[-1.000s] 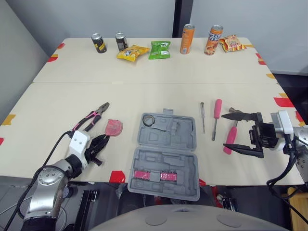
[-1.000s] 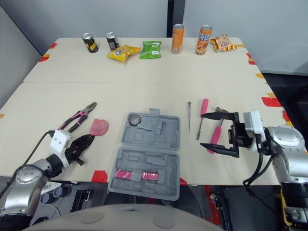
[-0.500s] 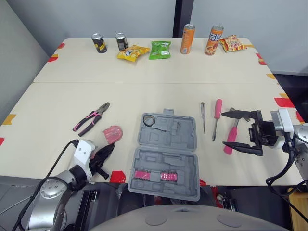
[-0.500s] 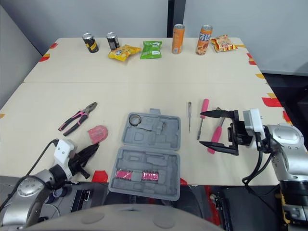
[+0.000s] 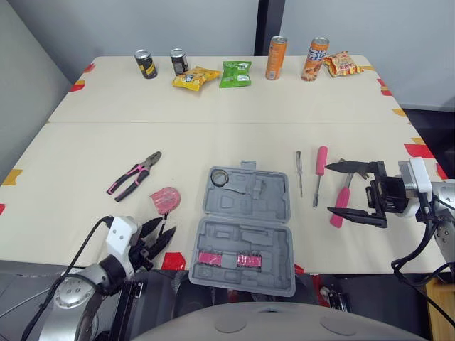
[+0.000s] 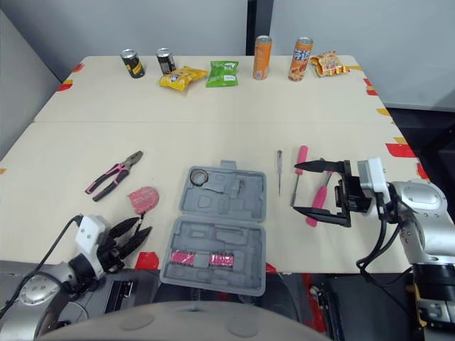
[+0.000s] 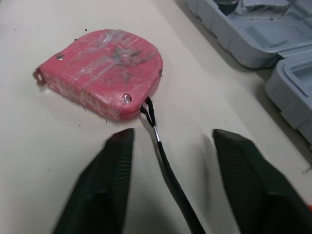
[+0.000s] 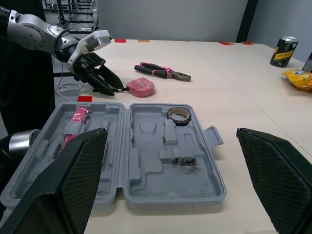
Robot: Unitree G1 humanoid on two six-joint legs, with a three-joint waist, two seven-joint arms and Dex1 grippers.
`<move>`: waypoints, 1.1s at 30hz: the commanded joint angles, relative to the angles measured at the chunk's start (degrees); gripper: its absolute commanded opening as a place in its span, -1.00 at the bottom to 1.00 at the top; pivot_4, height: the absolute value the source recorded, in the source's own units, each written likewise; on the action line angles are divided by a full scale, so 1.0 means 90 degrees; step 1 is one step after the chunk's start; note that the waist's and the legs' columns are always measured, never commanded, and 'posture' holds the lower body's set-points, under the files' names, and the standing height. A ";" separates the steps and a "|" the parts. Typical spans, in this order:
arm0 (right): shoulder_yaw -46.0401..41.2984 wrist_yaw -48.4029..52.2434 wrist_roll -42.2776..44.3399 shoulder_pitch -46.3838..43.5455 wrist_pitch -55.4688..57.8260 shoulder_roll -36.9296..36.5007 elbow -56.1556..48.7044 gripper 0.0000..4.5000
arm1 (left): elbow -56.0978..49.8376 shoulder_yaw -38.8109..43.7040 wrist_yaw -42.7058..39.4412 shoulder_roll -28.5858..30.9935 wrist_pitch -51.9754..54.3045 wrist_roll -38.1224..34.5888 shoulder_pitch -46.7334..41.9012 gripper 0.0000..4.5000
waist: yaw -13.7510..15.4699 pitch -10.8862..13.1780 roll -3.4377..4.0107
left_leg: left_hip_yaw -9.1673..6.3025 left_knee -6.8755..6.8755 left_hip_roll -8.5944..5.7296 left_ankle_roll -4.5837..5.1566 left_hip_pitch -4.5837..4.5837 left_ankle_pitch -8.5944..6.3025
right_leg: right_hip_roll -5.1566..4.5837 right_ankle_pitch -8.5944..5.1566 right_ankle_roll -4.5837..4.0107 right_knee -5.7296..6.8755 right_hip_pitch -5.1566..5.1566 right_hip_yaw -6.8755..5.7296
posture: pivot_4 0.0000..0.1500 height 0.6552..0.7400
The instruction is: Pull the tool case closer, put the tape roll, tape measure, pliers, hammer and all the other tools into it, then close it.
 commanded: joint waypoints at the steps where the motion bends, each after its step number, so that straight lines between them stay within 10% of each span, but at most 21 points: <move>1: -0.0047 0.0045 0.0116 -0.0065 0.0042 0.0007 -0.0192 1.00 | -0.0306 0.0425 -0.0401 0.0232 -0.0319 -0.0421 0.0067 0.82 | 0.0007 0.0000 0.0000 | 0.0000 0.0000 0.0000 0.0000 0.0000 0.0000 | 0.0000 0.0000 0.0000 0.0000 0.0000 0.0000 | 1.00 1.00; 33: 0.0059 -0.0169 0.0082 -0.0222 0.0147 0.0224 -0.0372 1.00 | 0.2129 -0.0314 -0.1722 0.1438 -0.0621 0.0405 -0.2695 0.99 | 0.0012 -0.0003 0.0004 | 0.0001 0.0012 -0.0003 -0.0033 0.0001 0.0018 | 0.0000 0.0001 0.0001 0.0025 -0.0004 0.0002 | 1.00 1.00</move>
